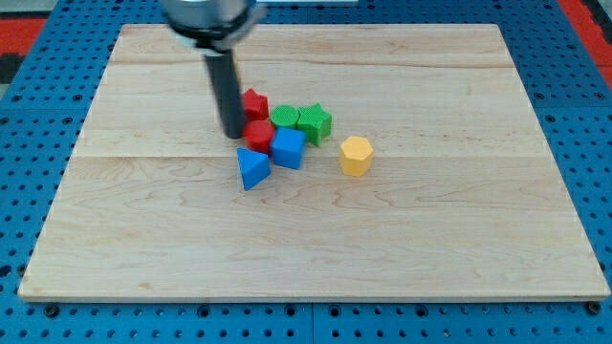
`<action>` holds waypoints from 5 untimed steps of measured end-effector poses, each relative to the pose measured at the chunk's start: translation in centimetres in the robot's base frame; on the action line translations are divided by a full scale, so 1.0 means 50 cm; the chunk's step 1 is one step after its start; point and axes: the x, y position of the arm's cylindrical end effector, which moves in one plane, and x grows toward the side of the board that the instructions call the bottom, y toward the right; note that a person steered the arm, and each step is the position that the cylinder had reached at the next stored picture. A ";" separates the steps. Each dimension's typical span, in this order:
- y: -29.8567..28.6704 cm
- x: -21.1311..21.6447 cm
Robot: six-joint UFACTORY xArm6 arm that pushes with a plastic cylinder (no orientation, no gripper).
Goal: Push the red circle into blue cube
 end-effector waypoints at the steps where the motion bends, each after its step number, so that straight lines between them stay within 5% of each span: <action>1: -0.061 -0.033; 3: -0.119 -0.161; 4: 0.005 -0.198; 5: 0.092 -0.143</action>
